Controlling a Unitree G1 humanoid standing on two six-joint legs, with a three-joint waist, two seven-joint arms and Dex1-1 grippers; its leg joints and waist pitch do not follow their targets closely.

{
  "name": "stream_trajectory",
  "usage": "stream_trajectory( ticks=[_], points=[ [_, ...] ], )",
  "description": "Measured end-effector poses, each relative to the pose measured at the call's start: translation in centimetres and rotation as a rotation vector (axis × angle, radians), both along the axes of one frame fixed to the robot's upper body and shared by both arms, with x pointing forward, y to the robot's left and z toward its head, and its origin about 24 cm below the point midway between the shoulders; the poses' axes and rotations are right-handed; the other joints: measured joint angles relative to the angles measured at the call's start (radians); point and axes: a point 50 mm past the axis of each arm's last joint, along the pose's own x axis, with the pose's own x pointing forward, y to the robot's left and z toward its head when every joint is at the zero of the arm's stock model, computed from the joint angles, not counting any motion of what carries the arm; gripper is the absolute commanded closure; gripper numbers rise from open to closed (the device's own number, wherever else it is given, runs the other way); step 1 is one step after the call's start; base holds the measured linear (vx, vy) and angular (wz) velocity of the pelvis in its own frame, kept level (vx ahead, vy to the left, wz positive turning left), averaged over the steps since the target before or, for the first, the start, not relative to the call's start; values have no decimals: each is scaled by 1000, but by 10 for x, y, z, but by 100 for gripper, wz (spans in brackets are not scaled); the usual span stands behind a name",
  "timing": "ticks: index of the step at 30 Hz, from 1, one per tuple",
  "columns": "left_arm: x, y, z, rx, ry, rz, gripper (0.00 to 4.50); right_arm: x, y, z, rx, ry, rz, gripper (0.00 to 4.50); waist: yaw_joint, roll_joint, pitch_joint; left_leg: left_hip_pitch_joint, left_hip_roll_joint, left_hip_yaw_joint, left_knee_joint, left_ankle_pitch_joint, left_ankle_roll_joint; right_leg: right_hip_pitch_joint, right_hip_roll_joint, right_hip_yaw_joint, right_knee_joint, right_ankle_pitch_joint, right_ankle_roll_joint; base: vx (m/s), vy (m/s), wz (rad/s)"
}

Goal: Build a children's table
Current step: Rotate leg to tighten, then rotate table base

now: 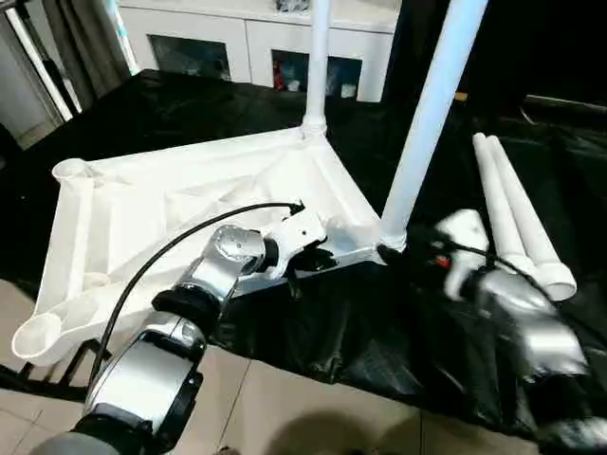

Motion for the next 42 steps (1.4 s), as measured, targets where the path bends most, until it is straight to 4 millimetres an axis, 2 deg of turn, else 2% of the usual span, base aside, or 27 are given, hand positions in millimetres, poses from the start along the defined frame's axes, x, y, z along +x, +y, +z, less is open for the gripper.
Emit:
stream_trajectory(
  ticks=[5,6,8,10,11,13,14,17,19,22,26,28,29,32,34,35,39,42],
  points=[
    [1,-4,0,0,-12,3,450,-12,-6,4,-12,22,35,59,4,5,0,-3,0,0,0,0,0,1,0,0,-2,0,0,0,0,0],
    [2,-4,0,-1,-19,13,423,-12,-5,5,-12,29,40,58,3,6,1,-4,0,0,0,1,1,1,0,1,-2,0,0,0,0,0],
    [4,-4,3,-35,-5,48,406,-14,0,6,-19,48,60,57,0,15,3,-5,0,0,1,3,4,1,0,1,-2,1,0,0,0,0],
    [8,-3,14,-110,-18,82,395,-15,7,2,-31,74,73,57,-1,17,3,-7,0,-1,1,3,5,0,0,0,-2,1,0,0,0,0],
    [13,-1,27,-135,-62,95,384,-15,12,-1,-39,88,72,57,-4,17,3,-11,1,-2,1,3,5,0,1,0,-2,1,0,0,0,0],
    [21,8,50,-146,-155,131,384,-16,20,-6,-56,109,74,57,-9,17,3,-11,1,-3,0,3,4,-1,2,-1,-2,1,0,0,0,0],
    [25,18,63,-149,-206,163,384,-16,24,-9,-67,116,82,57,-11,18,3,-11,1,-3,0,3,5,-2,2,-1,-2,0,1,0,0,0],
    [28,48,82,-135,-274,240,384,-11,33,-10,-87,121,79,57,-12,19,2,-11,1,-3,0,3,5,-2,3,0,-2,0,1,0,0,0],
    [27,72,84,-92,-277,313,384,-4,39,-8,-88,124,58,57,-15,19,3,-12,1,-3,0,3,4,-3,2,0,-1,0,1,0,0,0],
    [23,105,83,-20,-261,414,384,0,43,-9,-88,143,46,57,-6,18,3,-10,1,-3,0,3,4,-4,2,0,-2,0,1,0,0,0],
    [9,176,83,191,-227,647,384,2,53,-12,-110,151,53,57,-8,17,3,-13,1,-3,1,4,4,-8,2,0,0,0,1,0,0,0],
    [2,201,86,272,-231,739,410,2,50,-15,-128,164,40,57,-6,17,3,-14,1,-3,1,4,4,-9,2,0,0,0,1,0,0,0],
    [-3,217,86,324,-233,800,419,2,51,-16,-131,170,39,75,-4,17,3,-14,1,-3,1,4,4,-9,2,0,0,0,1,0,0,0],
    [-10,241,83,405,-221,896,438,5,53,-17,-132,182,27,93,0,17,3,-14,0,-3,3,4,3,-9,1,0,1,0,1,0,0,0],
    [-11,244,77,413,-203,904,450,9,54,-17,-134,187,12,125,1,17,3,-14,0,-3,5,3,3,-8,0,1,4,0,1,0,0,0],
    [-11,243,69,411,-182,885,450,11,55,-17,-135,187,-2,125,0,17,3,-13,0,-2,6,2,-1,-8,0,2,6,0,1,0,0,0],
    [-10,223,39,400,-92,777,450,18,59,-18,-153,190,-38,153,-3,17,3,-13,0,-3,7,3,-5,-9,0,3,9,1,0,0,0,0],
    [-11,213,24,414,-38,732,450,24,62,-22,-171,204,-70,186,-7,18,3,-13,0,-4,7,4,-7,-9,1,2,11,2,0,0,0,0]
  ],
)
